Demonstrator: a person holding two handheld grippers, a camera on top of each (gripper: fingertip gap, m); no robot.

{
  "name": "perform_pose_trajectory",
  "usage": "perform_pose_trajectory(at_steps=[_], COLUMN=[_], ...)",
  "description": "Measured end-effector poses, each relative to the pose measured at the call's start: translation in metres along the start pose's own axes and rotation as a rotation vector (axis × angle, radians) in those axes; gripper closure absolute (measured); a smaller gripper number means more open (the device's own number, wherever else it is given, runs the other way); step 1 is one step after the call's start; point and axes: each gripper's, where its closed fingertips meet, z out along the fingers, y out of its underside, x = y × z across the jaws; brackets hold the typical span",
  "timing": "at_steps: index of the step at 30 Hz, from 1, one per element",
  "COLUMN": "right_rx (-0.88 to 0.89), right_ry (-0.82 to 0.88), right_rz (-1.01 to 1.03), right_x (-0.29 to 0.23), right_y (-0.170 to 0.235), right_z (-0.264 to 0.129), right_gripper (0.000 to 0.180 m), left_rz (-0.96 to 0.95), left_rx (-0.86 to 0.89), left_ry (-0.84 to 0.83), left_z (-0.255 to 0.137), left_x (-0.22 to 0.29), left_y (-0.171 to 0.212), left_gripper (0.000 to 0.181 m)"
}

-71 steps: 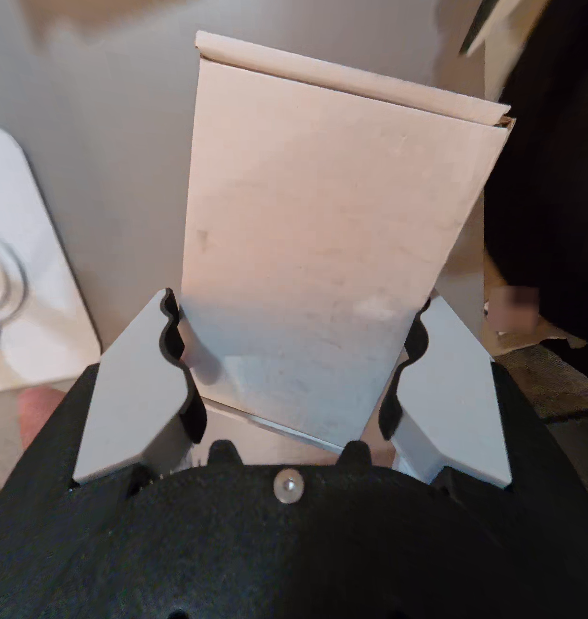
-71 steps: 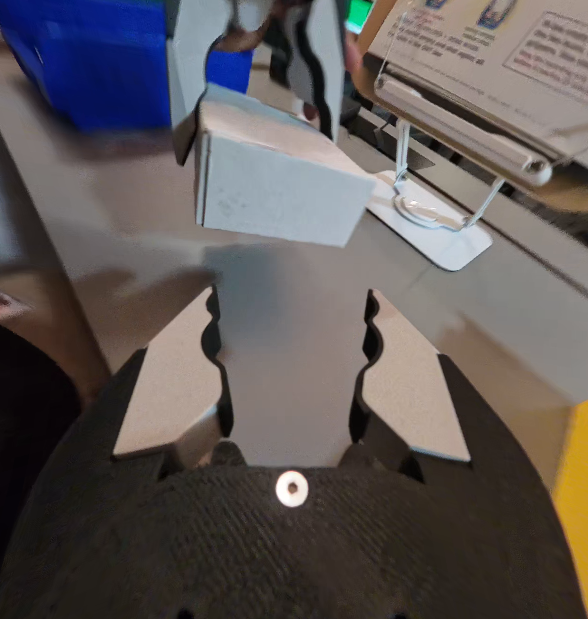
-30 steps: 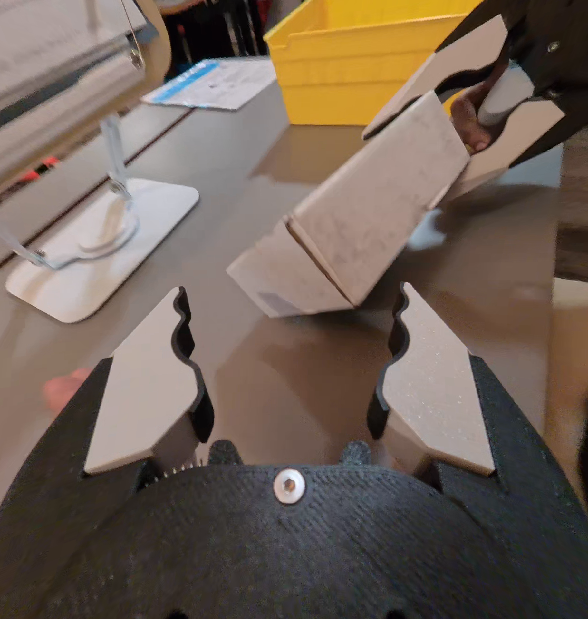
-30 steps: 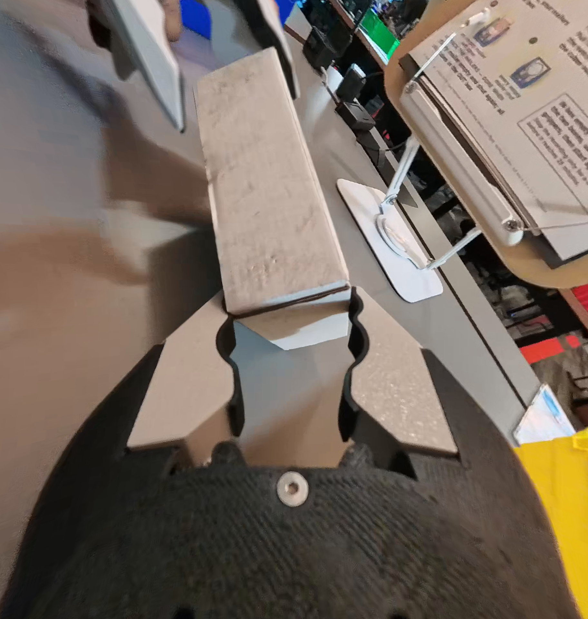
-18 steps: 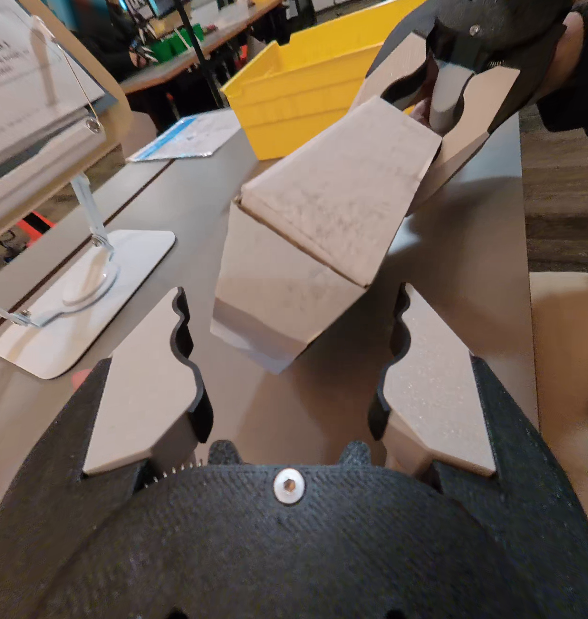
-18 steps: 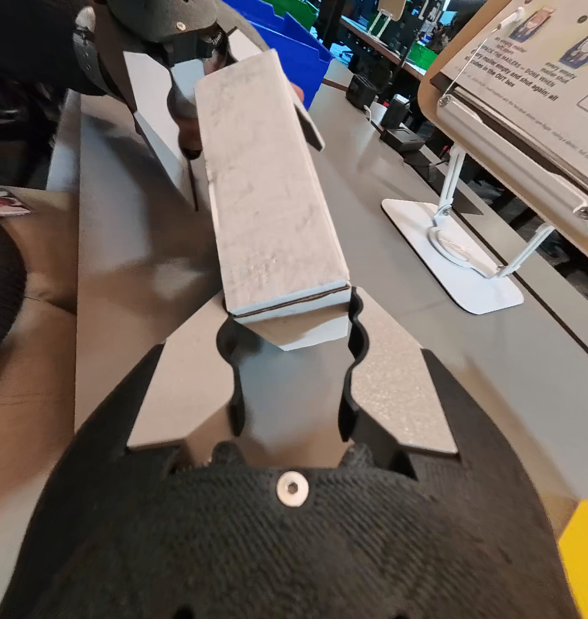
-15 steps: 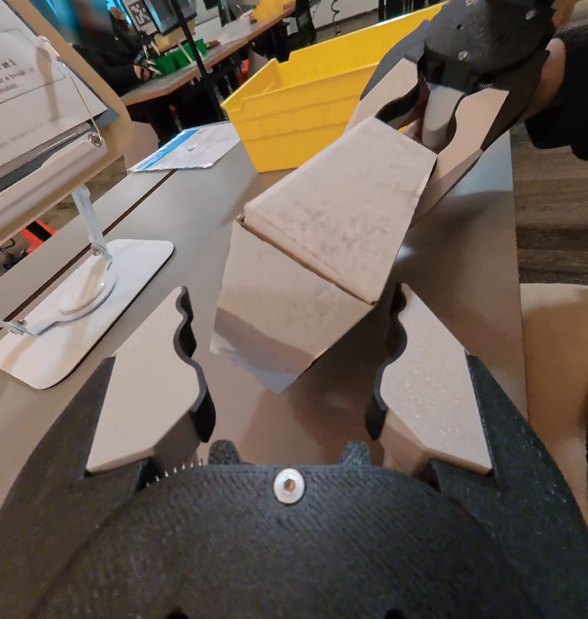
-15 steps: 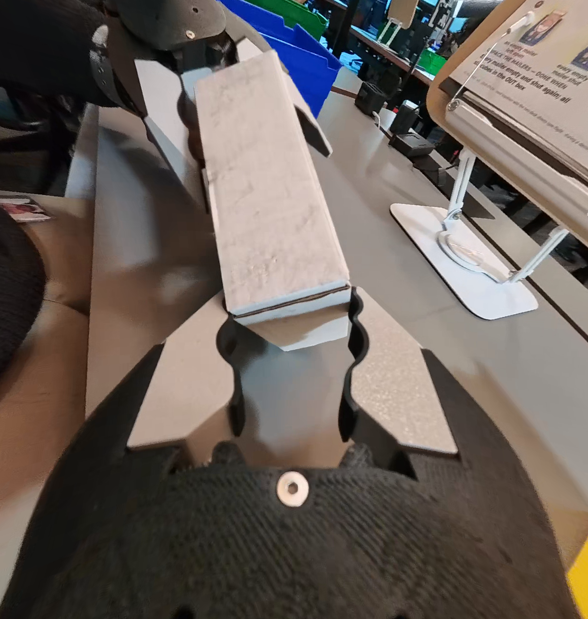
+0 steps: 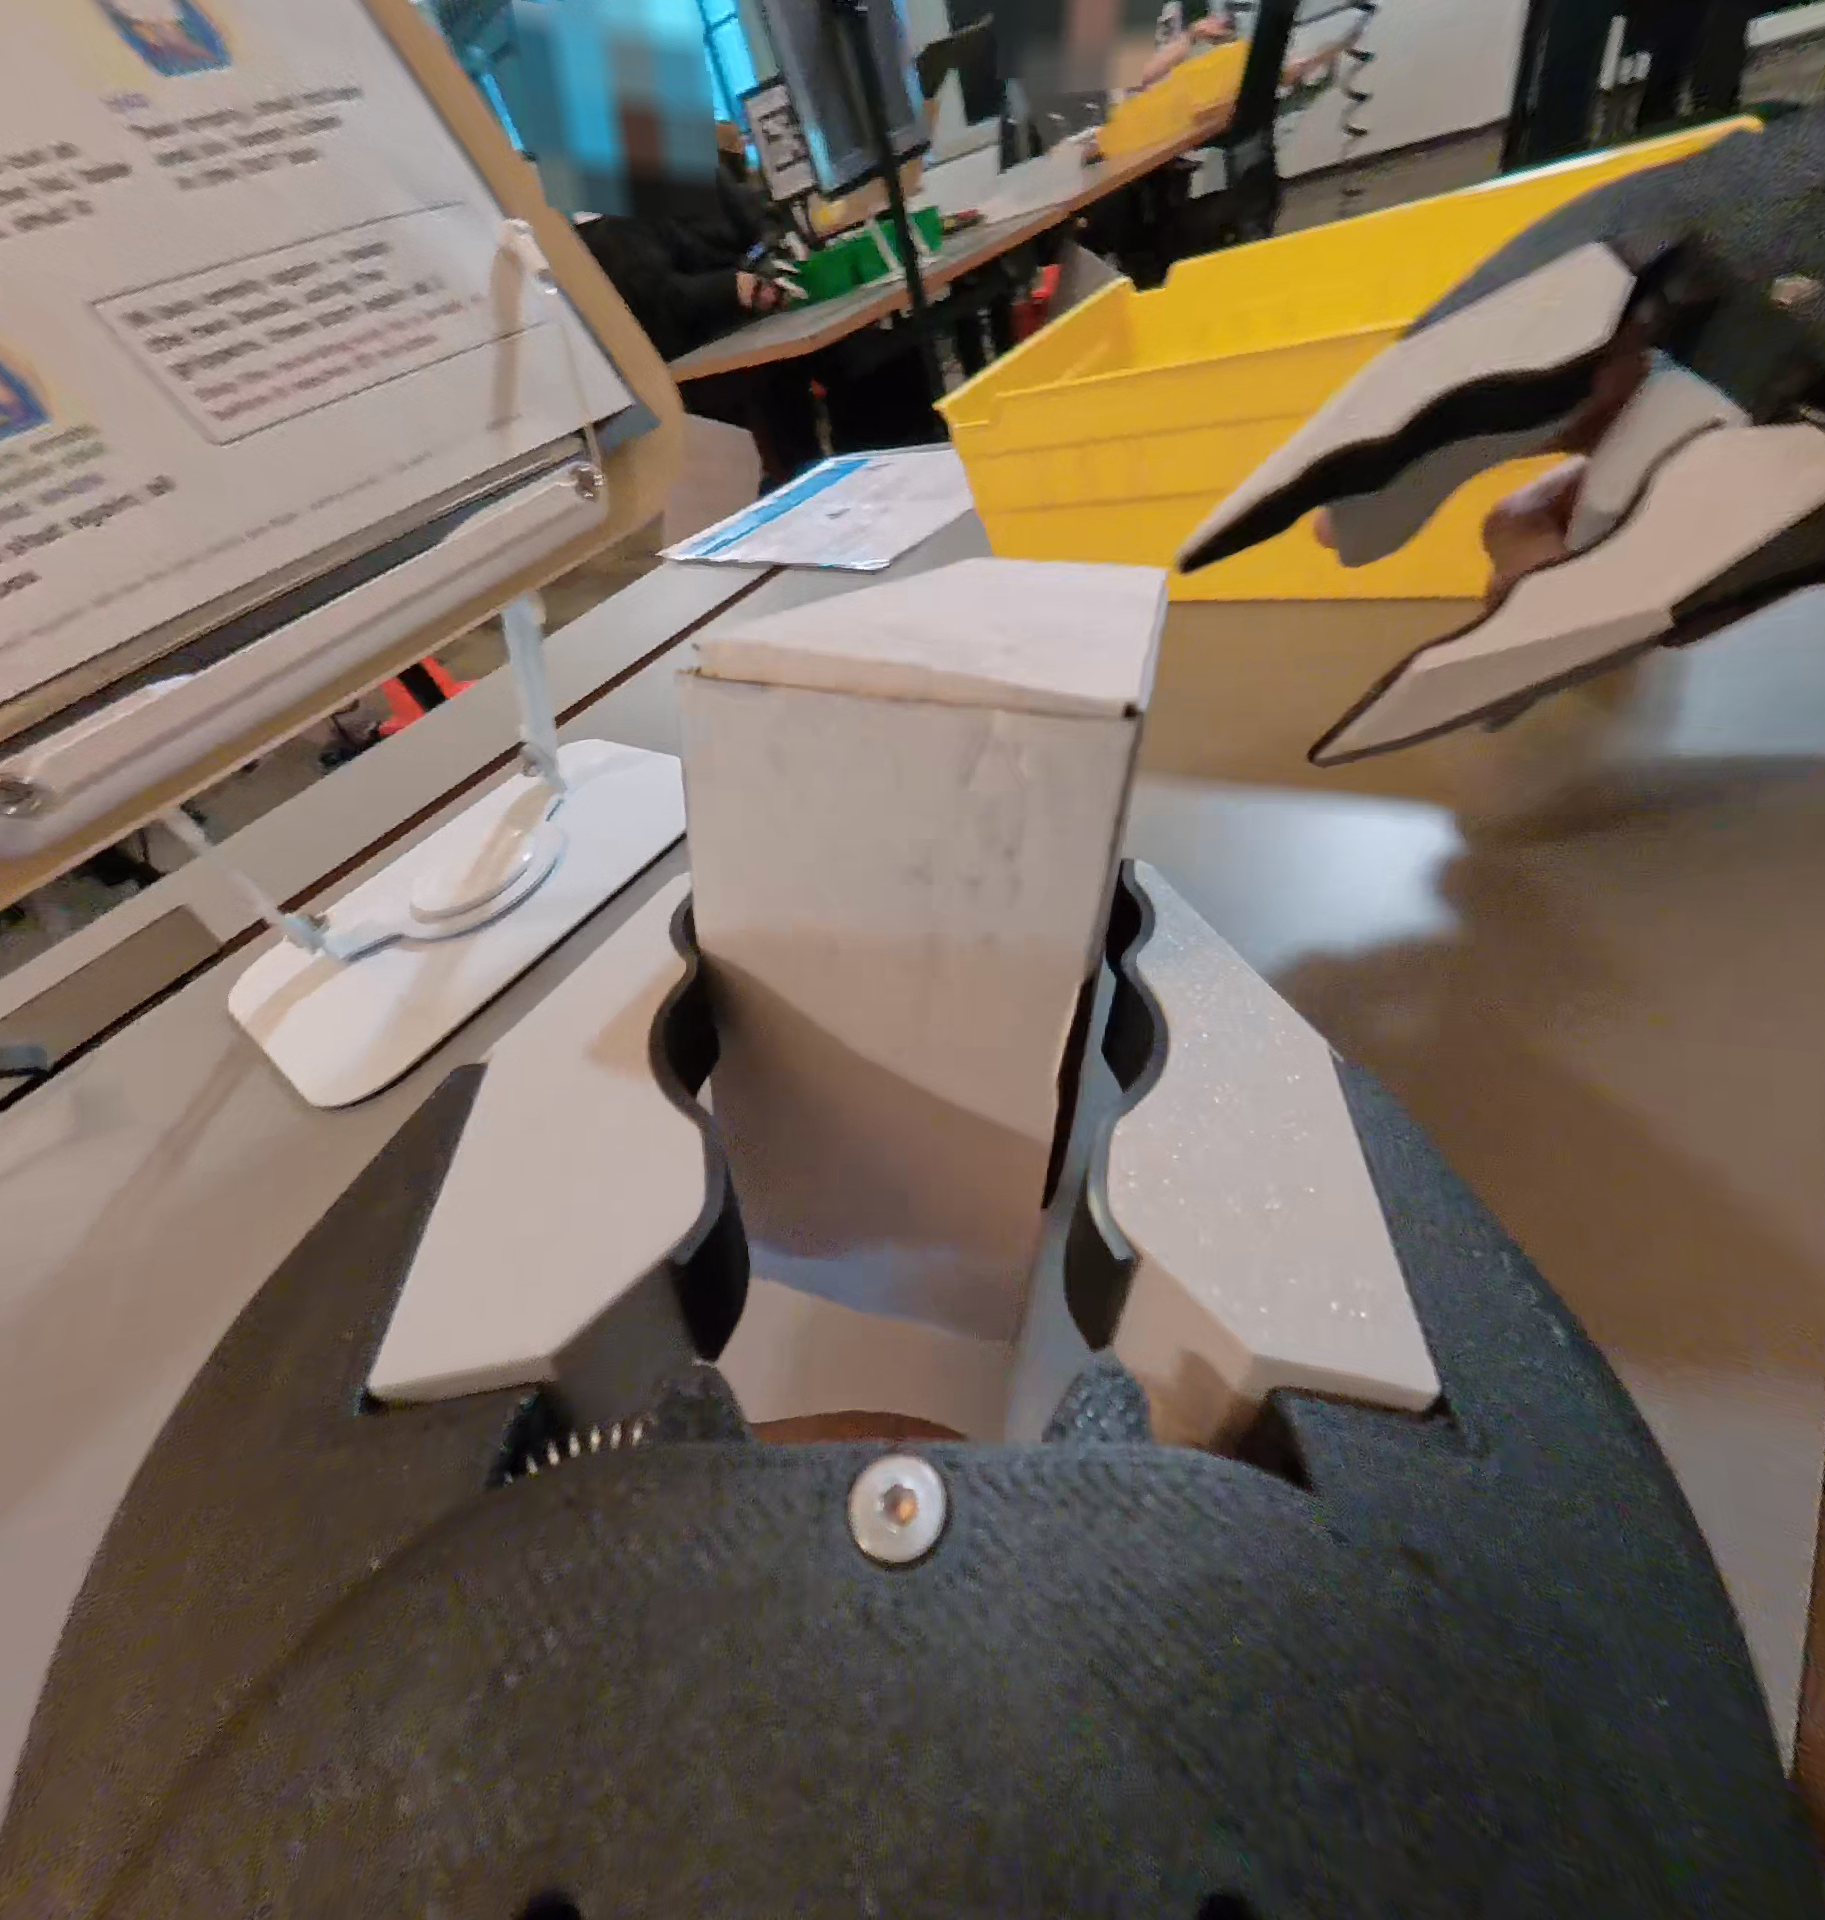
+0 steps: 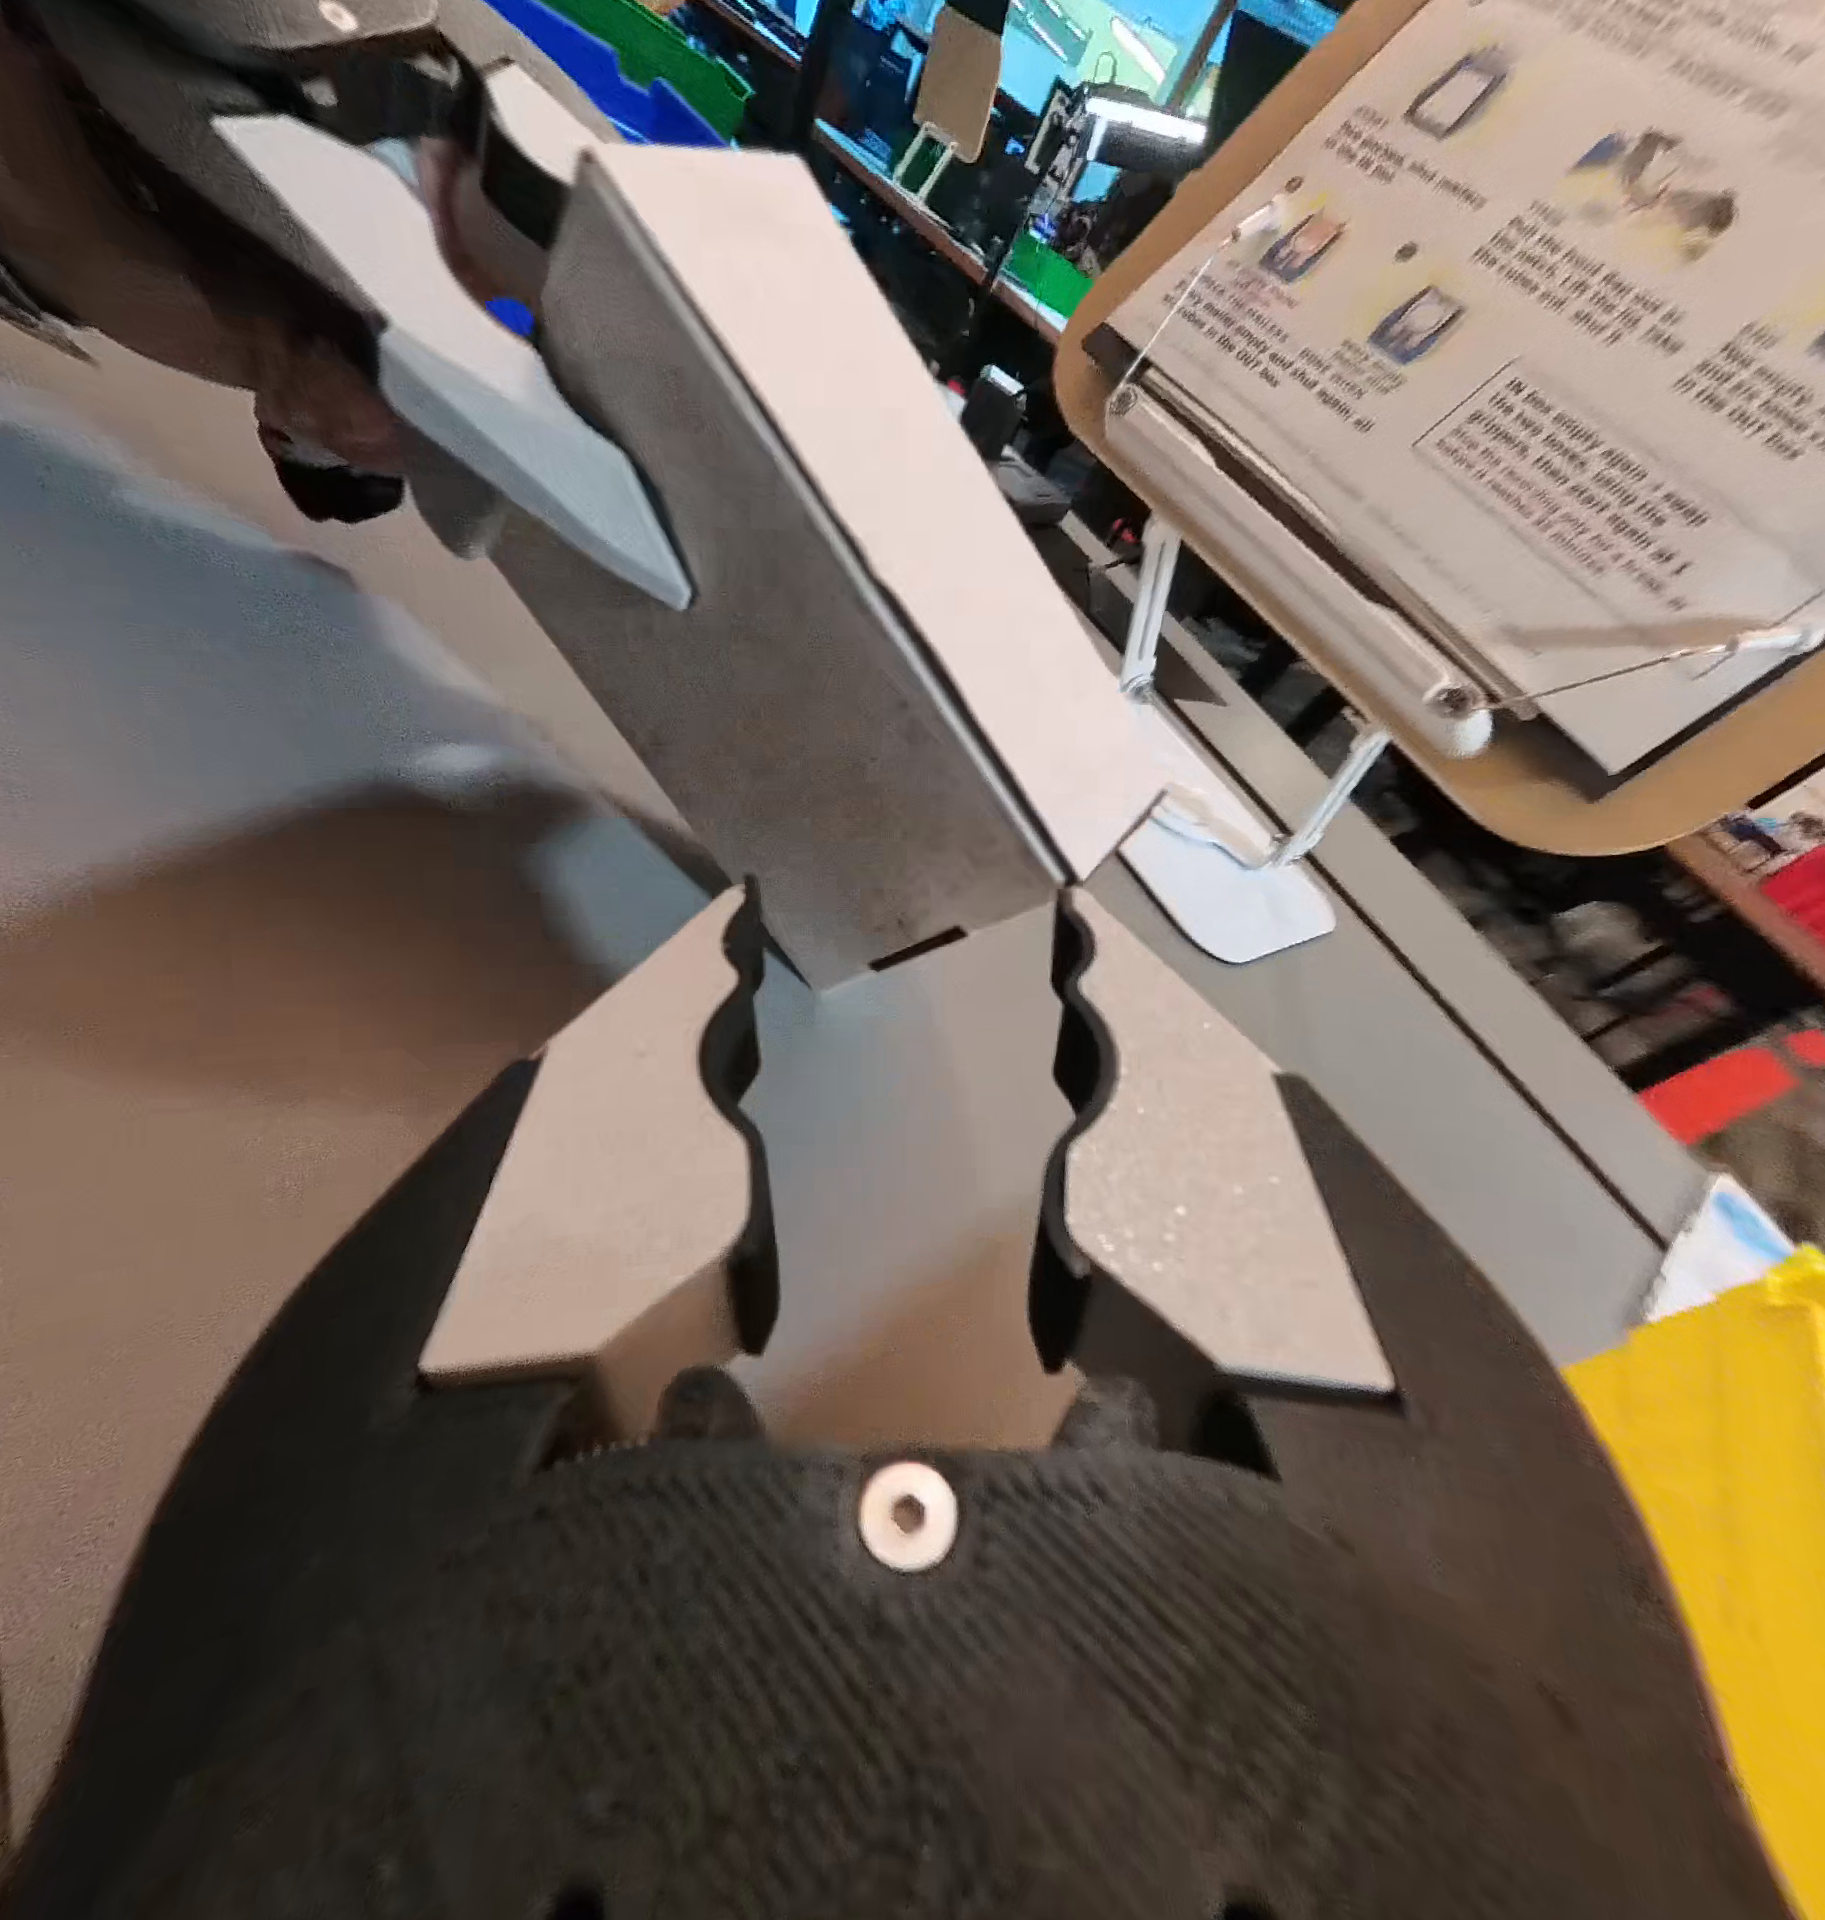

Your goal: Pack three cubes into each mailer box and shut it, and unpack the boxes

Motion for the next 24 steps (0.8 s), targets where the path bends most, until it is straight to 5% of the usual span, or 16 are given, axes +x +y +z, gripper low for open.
perform_pose_trajectory(at_steps=[11,24], right_rx=[0.147,0.074], right_ry=[0.119,0.129], right_rz=[-0.140,-0.342], right_x=[-0.012,-0.027], right_y=[-0.059,-0.057], right_z=[-0.002,0.005], right_gripper=[0.145,0.146], left_rz=[0.039,0.081], left_rx=[-0.019,-0.020], left_ry=[0.112,0.151], left_z=[-0.005,-0.007], left_x=[0.016,0.026], left_y=[0.013,0.017], left_gripper=[0.107,0.108])
